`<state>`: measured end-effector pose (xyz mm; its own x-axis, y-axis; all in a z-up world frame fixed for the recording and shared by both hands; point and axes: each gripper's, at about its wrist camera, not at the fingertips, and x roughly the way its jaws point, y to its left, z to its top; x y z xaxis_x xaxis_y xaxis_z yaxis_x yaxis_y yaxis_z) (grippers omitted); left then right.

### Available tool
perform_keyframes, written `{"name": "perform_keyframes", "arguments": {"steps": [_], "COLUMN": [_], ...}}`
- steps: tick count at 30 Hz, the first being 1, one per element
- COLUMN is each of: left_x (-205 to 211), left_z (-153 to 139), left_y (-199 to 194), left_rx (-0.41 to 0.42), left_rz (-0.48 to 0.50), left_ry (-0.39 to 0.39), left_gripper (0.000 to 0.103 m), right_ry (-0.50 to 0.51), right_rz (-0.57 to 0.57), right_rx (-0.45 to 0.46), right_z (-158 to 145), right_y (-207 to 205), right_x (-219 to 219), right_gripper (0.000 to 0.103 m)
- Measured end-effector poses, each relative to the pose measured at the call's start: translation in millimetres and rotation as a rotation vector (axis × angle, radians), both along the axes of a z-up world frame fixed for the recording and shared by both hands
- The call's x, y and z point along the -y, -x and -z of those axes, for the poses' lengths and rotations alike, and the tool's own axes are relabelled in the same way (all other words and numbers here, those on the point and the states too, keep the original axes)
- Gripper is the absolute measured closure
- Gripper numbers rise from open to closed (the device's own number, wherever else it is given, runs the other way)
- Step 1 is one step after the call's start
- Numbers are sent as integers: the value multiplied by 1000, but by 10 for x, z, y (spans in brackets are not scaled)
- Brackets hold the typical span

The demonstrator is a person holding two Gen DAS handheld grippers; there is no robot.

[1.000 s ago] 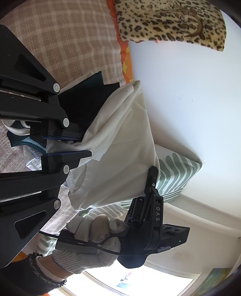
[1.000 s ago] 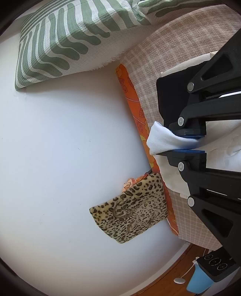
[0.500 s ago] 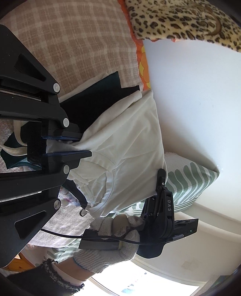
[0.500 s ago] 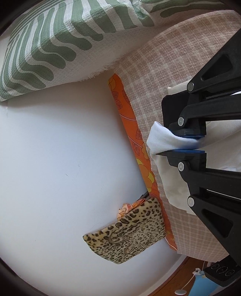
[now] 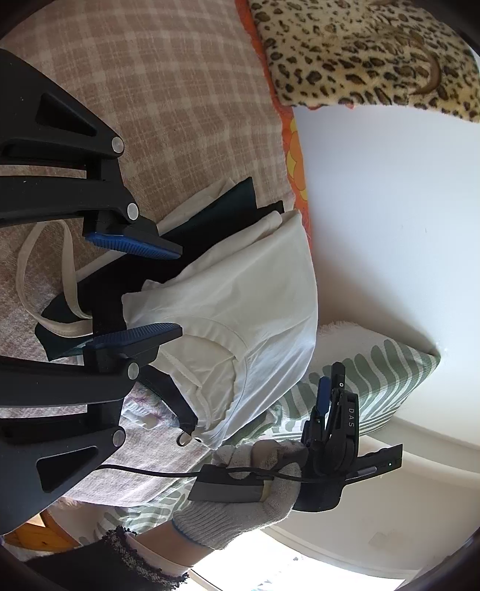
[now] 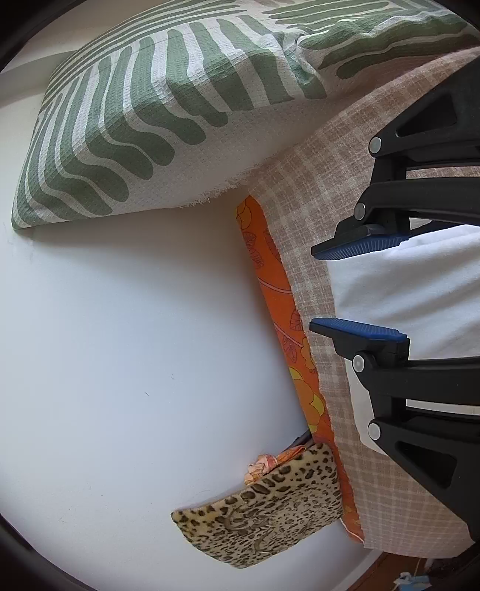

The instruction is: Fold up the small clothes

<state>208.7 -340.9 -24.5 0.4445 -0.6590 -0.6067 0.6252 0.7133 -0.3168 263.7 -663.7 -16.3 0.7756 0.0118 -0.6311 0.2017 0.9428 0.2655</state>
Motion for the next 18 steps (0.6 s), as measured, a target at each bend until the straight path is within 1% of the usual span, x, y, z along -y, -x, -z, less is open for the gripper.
{"name": "perform_keyframes", "arguments": {"steps": [3, 6, 7, 8, 9, 10, 12, 14, 16, 18], "left_x": [-86, -179, -197, -228, -257, -284, -338, -392, -433, -480], "left_z": [-40, -113, -136, -154, -177, -199, -239, -279, -324, -376], "left_y": [49, 123, 140, 168, 192, 216, 262, 322, 391, 472], "left_rx": [5, 30, 35, 40, 45, 49, 50, 51, 60, 80], "left_rz": [1, -4, -5, -9, -15, -18, -19, -23, -24, -25], "left_ry": [-2, -3, -4, -4, -4, -4, -1, 1, -6, -13], "left_gripper": [69, 68, 65, 57, 53, 53, 53, 51, 49, 48], "right_ry": [24, 25, 25, 20, 13, 15, 35, 29, -8, -15], "right_rz": [-42, -65, -71, -82, -97, -104, -102, -92, -86, -75], "right_rx": [-8, -25, -32, -42, -55, -67, -80, -89, -114, -149], "right_z": [-4, 38, 57, 81, 108, 134, 176, 225, 319, 428], "right_y": [16, 38, 52, 62, 73, 89, 126, 141, 129, 111], "right_x": [-141, -237, -263, -287, -309, -333, -368, -346, -288, -249], "right_gripper": [68, 68, 68, 67, 67, 67, 62, 45, 47, 48]}}
